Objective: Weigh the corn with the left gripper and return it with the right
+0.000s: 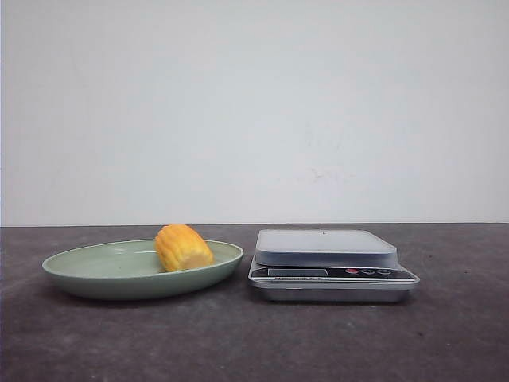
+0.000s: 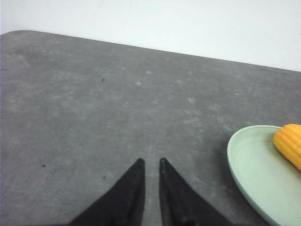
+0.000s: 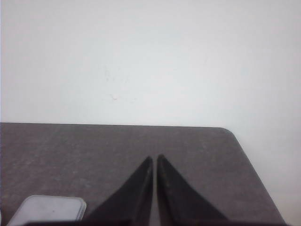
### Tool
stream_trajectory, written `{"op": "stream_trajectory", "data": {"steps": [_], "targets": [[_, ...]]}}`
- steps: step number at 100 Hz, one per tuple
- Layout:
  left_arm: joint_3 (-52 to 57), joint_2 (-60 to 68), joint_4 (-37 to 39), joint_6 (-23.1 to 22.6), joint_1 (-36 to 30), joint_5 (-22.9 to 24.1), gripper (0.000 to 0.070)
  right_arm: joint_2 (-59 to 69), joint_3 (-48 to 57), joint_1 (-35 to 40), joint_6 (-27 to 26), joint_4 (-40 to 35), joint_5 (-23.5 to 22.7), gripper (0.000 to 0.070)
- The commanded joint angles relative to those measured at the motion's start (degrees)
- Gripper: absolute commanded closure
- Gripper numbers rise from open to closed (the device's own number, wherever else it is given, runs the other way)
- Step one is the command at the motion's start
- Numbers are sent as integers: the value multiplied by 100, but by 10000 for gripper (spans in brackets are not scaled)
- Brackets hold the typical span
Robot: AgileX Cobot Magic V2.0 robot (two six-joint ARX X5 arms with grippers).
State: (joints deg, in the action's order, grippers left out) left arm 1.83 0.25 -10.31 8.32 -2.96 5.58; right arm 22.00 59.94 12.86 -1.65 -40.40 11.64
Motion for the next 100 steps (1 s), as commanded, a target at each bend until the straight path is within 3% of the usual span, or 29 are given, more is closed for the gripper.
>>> {"op": "stream_trajectory", "data": {"steps": [1, 34, 64, 100], "targets": [[-103, -7, -33, -55, 0, -26, 682, -153, -302, -72, 105, 446, -24, 690], [-103, -7, -33, -55, 0, -28, 682, -1231, -2999, -549, 107, 2726, -170, 690], [-103, -7, -33, -55, 0, -26, 682, -2190, -4721, -807, 79, 2887, -175, 690], [-103, -7, -33, -55, 0, -28, 682, -2177, -5508, -909, 46, 3257, -184, 690]]}}
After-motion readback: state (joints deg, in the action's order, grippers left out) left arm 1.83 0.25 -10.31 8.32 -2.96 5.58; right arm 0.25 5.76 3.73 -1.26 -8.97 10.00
